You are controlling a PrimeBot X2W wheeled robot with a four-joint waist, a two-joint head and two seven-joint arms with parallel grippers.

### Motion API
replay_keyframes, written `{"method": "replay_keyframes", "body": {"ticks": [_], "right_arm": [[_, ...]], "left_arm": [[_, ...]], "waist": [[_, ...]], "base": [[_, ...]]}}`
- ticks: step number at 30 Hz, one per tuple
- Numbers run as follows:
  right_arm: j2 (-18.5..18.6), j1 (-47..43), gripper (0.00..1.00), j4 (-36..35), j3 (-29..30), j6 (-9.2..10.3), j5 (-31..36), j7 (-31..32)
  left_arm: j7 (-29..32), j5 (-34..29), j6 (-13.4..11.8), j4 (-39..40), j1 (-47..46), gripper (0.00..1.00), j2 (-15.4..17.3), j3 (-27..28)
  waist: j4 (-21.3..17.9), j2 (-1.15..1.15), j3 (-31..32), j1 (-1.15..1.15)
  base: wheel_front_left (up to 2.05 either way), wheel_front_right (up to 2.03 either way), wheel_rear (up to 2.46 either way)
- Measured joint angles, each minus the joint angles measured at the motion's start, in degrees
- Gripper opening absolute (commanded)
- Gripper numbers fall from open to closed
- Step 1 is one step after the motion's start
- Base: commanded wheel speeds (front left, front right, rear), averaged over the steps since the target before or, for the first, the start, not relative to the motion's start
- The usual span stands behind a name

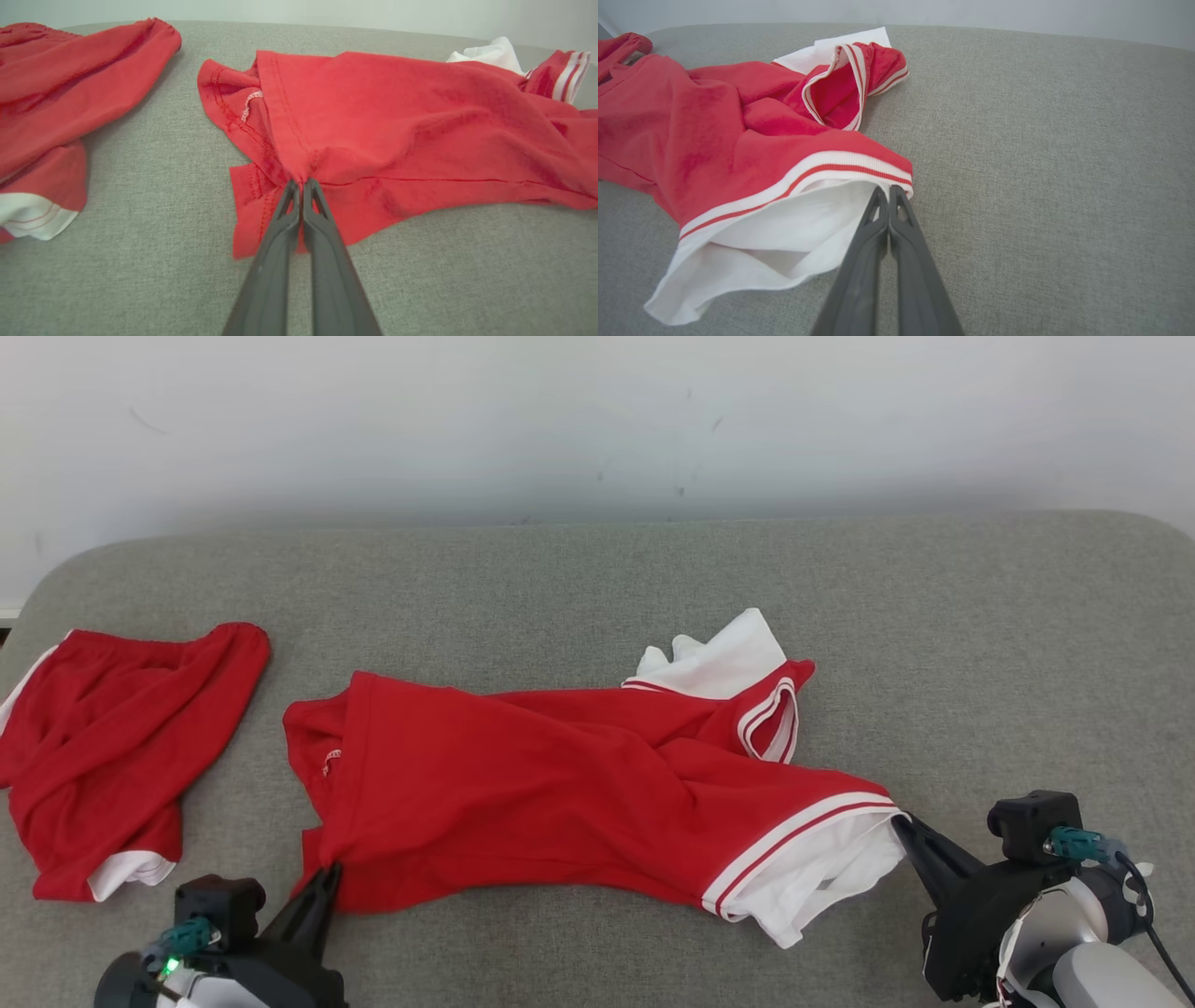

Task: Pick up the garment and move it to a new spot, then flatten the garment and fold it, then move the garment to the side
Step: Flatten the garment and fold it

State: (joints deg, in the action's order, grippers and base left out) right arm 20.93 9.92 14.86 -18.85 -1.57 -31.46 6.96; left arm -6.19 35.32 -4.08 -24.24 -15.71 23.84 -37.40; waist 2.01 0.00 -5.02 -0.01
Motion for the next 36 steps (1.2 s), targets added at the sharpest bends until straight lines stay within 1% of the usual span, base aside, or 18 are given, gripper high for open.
{"method": "replay_keyframes", "body": {"ticks": [3, 5, 6, 8, 12, 14, 16, 18, 21, 23, 25, 27, 29, 33, 36], "right_arm": [[0.0, 0.0, 0.0, -0.1, 0.3, -0.02, 0.0, -0.5], [-0.2, 0.6, 0.0, -0.2, 0.2, -0.35, 0.0, -0.5], [-0.5, 1.6, 0.0, -0.2, 0.1, -0.68, 0.0, -0.5], [-1.3, 5.3, 0.0, 0.0, -0.4, -1.53, 0.0, -0.4], [-2.8, 17.8, 0.0, 1.4, -1.2, -2.64, 0.2, 0.9], [-3.6, 25.6, 0.0, 3.1, -1.5, -2.98, 0.8, 1.9], [-4.3, 34.7, 0.0, 4.9, -1.4, -2.98, 2.5, 1.9], [-4.3, 43.2, 0.0, 5.9, 0.3, -2.92, 3.9, 0.7], [-3.6, 50.5, 0.0, 6.5, 2.1, -2.5, 5.7, -3.7], [-2.9, 50.5, 0.0, 7.8, 2.2, -2.58, 6.8, -6.5], [-2.3, 47.6, 0.0, 8.9, 1.2, -2.9, 7.8, -8.7], [-1.8, 42.1, 0.0, 9.3, -1.0, -3.54, 8.8, -10.1], [-1.2, 35.6, 0.0, 9.6, -2.1, -3.57, 9.2, -11.6], [0.3, 24.4, 0.0, 10.4, -1.3, -3.57, 8.2, -14.1], [0.6, 17.0, 0.0, 9.9, -0.5, -3.54, 6.8, -16.0]], "left_arm": [[-0.7, 0.3, 0.3, 1.9, -0.1, 0.0, 0.0, 0.9], [-0.9, 1.4, 1.7, 3.0, -0.5, 0.0, 0.4, 1.7], [-0.9, 1.3, 1.8, 3.1, -1.5, 0.0, 1.0, 1.6], [-0.6, 1.3, 3.4, 3.7, -4.1, 0.0, 2.7, 2.2], [1.5, 2.7, 8.4, 4.4, -13.4, 0.0, 5.3, 4.1], [2.6, 4.5, 10.6, 4.0, -18.6, 0.0, 6.2, 6.4], [3.6, 5.4, 10.7, 3.3, -24.8, 0.0, 7.6, 7.8], [3.6, 5.5, 10.6, 3.9, -31.0, 0.0, 8.3, 9.8], [1.2, 7.9, 10.7, 4.4, -37.2, 0.0, 6.5, 13.0], [-0.1, 9.6, 11.1, 3.7, -37.8, 0.0, 5.6, 13.5], [-0.8, 9.7, 11.2, 2.0, -35.2, 0.0, 5.5, 12.7], [-1.8, 9.6, 11.2, 1.4, -29.5, 0.0, 5.9, 11.3], [-2.7, 9.6, 11.2, 1.6, -22.5, 0.0, 6.1, 9.8], [-4.2, 9.5, 11.2, 3.0, -10.5, 0.0, 6.0, 7.2], [-4.9, 8.0, 10.9, 3.7, -5.8, 0.0, 5.2, 4.5]], "waist": [[0.2, 0.0, -0.1, 0.0], [0.2, 0.0, -0.4, 0.0], [0.2, 0.0, -0.7, 0.0], [0.0, 0.0, -1.2, 0.0], [-0.6, 0.0, -2.6, 0.0], [-1.0, 0.0, -3.7, 0.02], [-1.4, 0.0, -4.9, 0.02], [-1.8, 0.0, -6.2, 0.02], [-2.4, 0.0, -8.0, 0.02], [-2.7, 0.0, -8.8, 0.02], [-2.9, 0.01, -8.9, 0.04], [-3.0, 0.01, -8.4, 0.03], [-3.1, 0.0, -7.6, 0.02], [-3.7, 0.01, -5.7, 0.01], [-4.2, 0.0, -4.6, 0.0]], "base": [[0.0, 0.0, 0.0], [0.0, 0.0, 0.0], [0.0, 0.0, 0.0], [0.0, 0.0, 0.0], [0.0, 0.0, 0.0], [0.0, 0.0, 0.0], [0.0, 0.0, 0.0], [0.0, 0.0, 0.0], [0.0, 0.0, 0.0], [0.0, 0.0, 0.0], [0.0, 0.0, 0.0], [0.0, 0.0, 0.0], [0.0, 0.0, 0.0], [0.0, 0.0, 0.0], [0.0, 0.0, 0.0]]}}
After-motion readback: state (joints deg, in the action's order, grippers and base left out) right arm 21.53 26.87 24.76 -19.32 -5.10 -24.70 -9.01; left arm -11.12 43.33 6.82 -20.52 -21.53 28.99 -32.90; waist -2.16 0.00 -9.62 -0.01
